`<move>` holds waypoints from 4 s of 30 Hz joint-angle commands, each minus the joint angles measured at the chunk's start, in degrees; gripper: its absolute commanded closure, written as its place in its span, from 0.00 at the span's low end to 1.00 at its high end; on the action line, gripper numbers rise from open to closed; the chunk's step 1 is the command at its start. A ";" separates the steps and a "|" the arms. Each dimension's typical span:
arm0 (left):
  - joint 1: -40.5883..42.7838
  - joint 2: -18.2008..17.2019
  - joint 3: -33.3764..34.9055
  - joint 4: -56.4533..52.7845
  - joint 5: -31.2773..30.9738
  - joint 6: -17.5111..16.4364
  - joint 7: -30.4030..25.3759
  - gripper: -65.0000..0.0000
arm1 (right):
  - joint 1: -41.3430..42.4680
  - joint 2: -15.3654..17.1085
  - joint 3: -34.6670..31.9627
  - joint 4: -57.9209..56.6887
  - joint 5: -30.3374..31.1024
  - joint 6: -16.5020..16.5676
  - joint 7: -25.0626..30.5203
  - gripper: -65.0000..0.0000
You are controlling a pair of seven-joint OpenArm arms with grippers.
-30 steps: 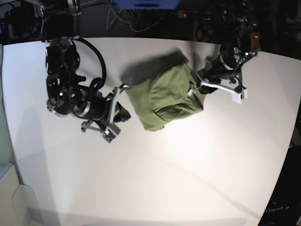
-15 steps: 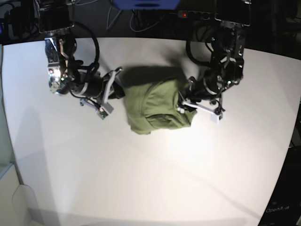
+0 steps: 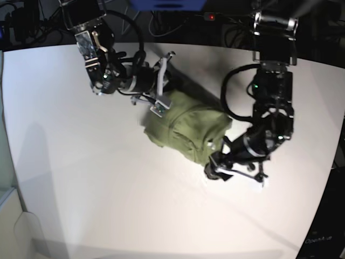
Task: Fold the T-shirt properly
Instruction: 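Open the right gripper and lift both grippers away from the bundle, then push the bundle's sides inward with both grippers to square it, then press and tuck the bundle's edge with the right gripper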
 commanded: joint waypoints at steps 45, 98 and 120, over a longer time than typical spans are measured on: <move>1.18 5.24 -1.66 -20.35 3.02 3.34 -7.26 0.55 | 15.94 11.98 9.36 -1.10 0.98 0.56 4.17 0.98; 25.62 -6.54 5.37 5.84 2.67 3.61 -13.50 0.55 | 10.22 1.78 7.78 11.39 0.89 0.56 0.04 0.98; 26.15 -7.42 5.37 5.84 2.40 3.78 -13.50 0.55 | 17.61 2.31 3.47 -20.35 0.89 0.56 18.68 0.98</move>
